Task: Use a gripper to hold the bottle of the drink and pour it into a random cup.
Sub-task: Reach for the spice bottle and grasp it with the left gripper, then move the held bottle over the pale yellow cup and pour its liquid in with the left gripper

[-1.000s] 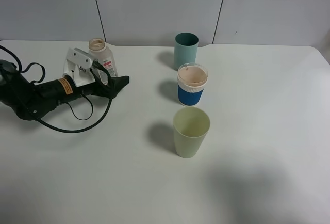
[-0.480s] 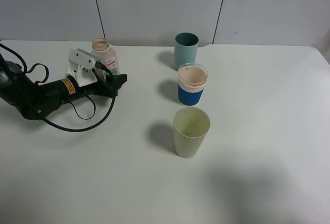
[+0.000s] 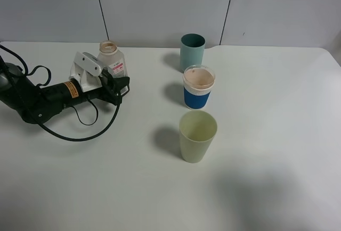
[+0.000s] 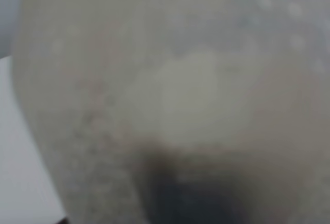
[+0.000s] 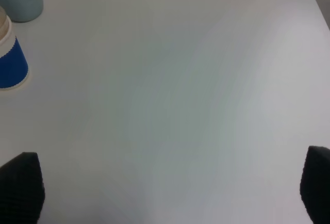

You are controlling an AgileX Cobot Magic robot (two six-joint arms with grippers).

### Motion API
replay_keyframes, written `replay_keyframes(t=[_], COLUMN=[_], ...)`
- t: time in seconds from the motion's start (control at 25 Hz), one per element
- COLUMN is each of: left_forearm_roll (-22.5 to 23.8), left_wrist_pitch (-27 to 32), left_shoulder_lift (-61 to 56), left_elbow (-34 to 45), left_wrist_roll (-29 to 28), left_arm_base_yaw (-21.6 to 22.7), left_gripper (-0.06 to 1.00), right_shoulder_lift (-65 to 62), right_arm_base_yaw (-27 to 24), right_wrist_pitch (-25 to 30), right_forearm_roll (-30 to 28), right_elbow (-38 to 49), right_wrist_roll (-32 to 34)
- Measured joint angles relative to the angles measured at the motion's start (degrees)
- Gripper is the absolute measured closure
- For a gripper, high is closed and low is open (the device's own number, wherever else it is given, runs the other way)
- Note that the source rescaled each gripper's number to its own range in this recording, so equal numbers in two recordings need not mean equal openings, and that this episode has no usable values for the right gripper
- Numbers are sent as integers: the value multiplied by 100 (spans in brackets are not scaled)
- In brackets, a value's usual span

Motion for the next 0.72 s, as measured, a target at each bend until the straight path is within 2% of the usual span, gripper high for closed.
replay_keyframes(t=[0.24,0.72], left_forearm_roll=[178,337], left_wrist_pitch=[0,120], left_shoulder_lift=[-17,-559], left_elbow=[0,359], left_wrist_roll=[-501,-734], left_arm_base_yaw=[0,0], left_gripper=[89,89], right_shoulder_lift=[0,0], right_arm_base_yaw=[0,0], right_wrist_pitch=[0,0], right_forearm_roll=[0,0], right_elbow=[0,0], right_wrist_roll=[5,5])
